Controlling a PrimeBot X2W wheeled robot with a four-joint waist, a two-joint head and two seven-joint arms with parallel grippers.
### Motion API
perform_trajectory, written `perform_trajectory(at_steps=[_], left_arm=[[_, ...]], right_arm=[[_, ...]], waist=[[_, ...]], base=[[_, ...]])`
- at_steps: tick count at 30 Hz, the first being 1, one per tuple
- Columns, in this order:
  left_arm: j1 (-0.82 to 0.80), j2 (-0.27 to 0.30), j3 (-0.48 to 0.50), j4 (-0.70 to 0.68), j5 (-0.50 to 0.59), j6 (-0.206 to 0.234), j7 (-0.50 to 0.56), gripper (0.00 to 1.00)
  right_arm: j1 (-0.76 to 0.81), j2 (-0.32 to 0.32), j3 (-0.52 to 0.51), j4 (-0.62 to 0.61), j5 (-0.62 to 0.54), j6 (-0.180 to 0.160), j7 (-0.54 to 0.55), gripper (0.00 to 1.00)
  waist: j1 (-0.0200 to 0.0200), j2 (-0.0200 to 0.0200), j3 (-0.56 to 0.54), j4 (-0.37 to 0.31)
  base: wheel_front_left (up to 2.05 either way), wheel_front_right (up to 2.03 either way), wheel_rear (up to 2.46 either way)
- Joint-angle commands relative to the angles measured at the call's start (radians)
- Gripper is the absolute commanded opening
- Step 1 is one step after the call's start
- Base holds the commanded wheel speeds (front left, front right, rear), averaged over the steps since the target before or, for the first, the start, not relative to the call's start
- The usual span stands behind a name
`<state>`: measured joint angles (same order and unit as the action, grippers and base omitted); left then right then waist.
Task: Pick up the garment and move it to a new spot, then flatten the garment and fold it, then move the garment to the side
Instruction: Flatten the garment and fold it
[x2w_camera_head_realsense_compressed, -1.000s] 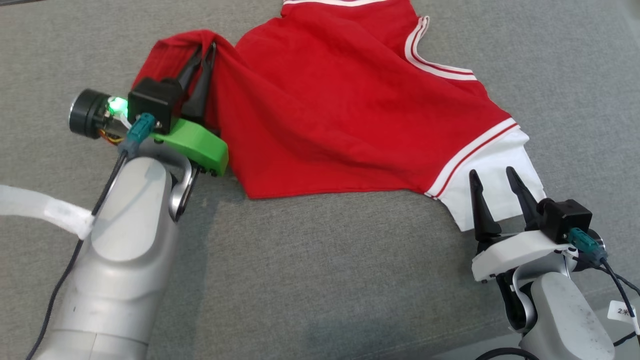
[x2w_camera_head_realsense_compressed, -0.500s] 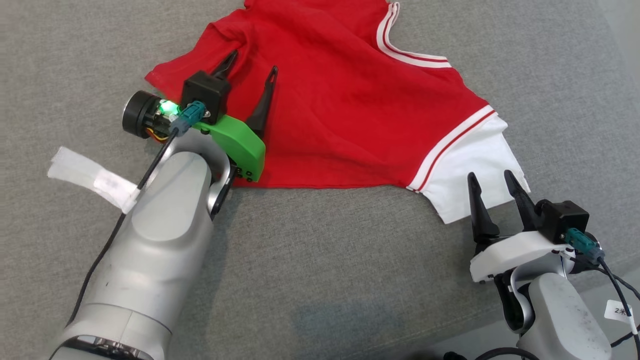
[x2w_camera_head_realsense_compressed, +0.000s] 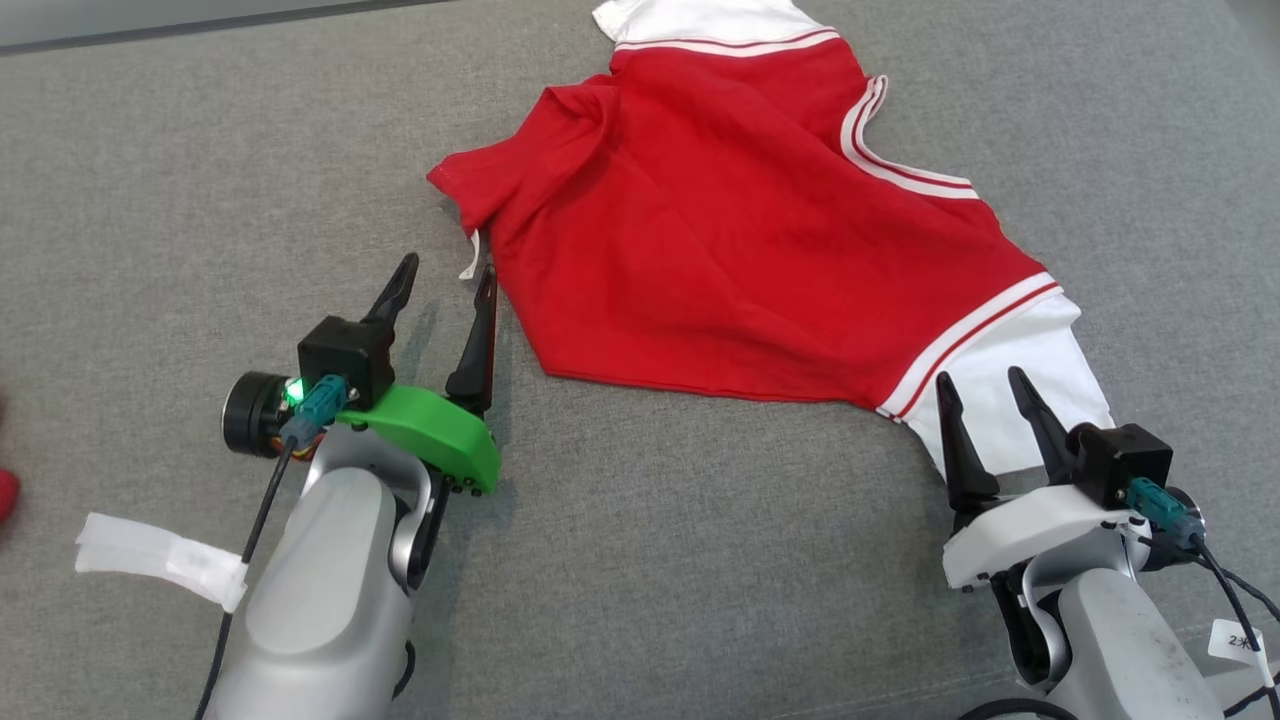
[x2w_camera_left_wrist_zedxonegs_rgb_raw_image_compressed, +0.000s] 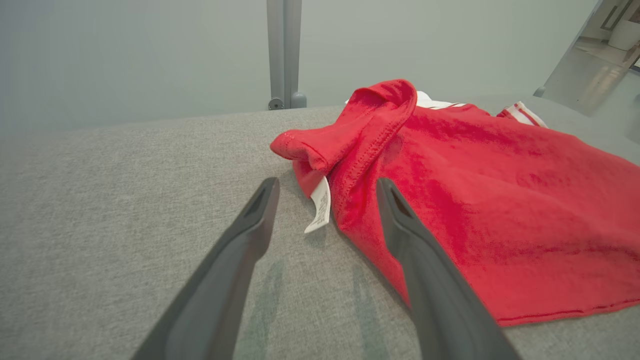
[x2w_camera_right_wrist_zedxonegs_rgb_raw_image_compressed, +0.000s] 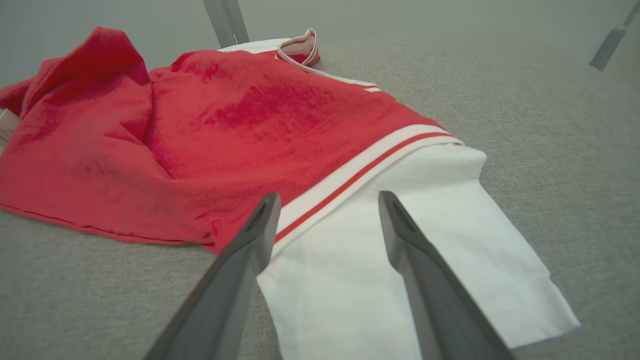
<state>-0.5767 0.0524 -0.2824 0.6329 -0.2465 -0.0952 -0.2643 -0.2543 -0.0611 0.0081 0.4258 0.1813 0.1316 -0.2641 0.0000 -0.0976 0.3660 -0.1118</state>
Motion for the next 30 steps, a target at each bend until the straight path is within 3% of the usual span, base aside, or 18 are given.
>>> perform_trajectory(at_steps=[1,7,12,13,14,15,18,25,26,28,30], left_arm=[[0.032,0.0,0.012,-0.004,0.009,0.004,0.0,1.0],[0.089,-0.001,0.026,0.023,0.016,-0.008,0.0,1.0],[0.105,-0.001,-0.007,0.048,-0.043,-0.019,0.0,1.0],[0.099,-0.001,-0.017,0.05,-0.049,-0.019,0.0,0.86],[0.091,-0.001,-0.027,0.049,-0.061,-0.021,0.0,0.84],[0.085,-0.001,-0.035,0.049,-0.073,-0.023,0.0,0.85],[0.066,0.0,-0.063,0.07,-0.096,-0.024,0.0,1.0],[0.023,-0.001,-0.11,0.153,-0.153,0.002,0.0,1.0],[0.014,-0.001,-0.118,0.161,-0.161,0.006,0.0,0.89],[-0.003,-0.001,-0.132,0.157,-0.168,0.004,0.0,0.0],[-0.011,-0.001,-0.15,0.143,-0.152,-0.003,0.0,0.0]], right_arm=[[0.009,-0.004,0.002,0.001,0.0,-0.002,0.001,1.0],[0.017,-0.011,0.003,0.003,0.007,-0.002,0.001,1.0],[0.024,-0.013,0.001,0.005,0.005,-0.002,0.001,1.0],[0.024,-0.013,0.001,0.005,0.006,-0.002,0.001,1.0],[0.023,-0.012,0.002,0.005,0.006,-0.002,0.001,1.0],[0.022,-0.012,0.003,0.004,0.006,-0.002,0.001,1.0],[0.013,-0.01,0.009,0.003,0.005,-0.002,0.001,1.0],[-0.002,-0.009,0.02,0.001,0.008,-0.002,0.001,1.0],[-0.005,-0.009,0.021,0.0,0.008,-0.002,0.001,1.0],[-0.008,-0.008,0.02,-0.001,0.009,-0.002,0.001,1.0],[-0.007,-0.008,0.015,-0.002,0.01,-0.002,0.001,1.0]], waist=[[0.0,0.0001,-0.024,0.02],[0.0,0.0001,-0.013,-0.005],[0.0,0.0001,-0.007,-0.027],[0.0,0.0001,-0.006,-0.03],[0.0,0.0001,-0.004,-0.034],[0.0,0.0001,-0.003,-0.037],[0.0,0.0001,0.001,-0.047],[0.0,0.0001,0.009,-0.061],[0.0,0.0001,0.011,-0.062],[0.0,0.0001,0.014,-0.064],[0.0,0.0001,0.016,-0.063]], base=[[0.0,0.0,0.0],[0.0,0.0,0.0],[0.0,0.0,0.0],[0.0,0.0,0.0],[0.0,0.0,0.0],[0.0,0.0,0.0],[0.0,0.0,0.0],[0.0,0.0,0.0],[0.0,0.0,0.0],[0.0,0.0,0.0],[0.0,0.0,0.0]])
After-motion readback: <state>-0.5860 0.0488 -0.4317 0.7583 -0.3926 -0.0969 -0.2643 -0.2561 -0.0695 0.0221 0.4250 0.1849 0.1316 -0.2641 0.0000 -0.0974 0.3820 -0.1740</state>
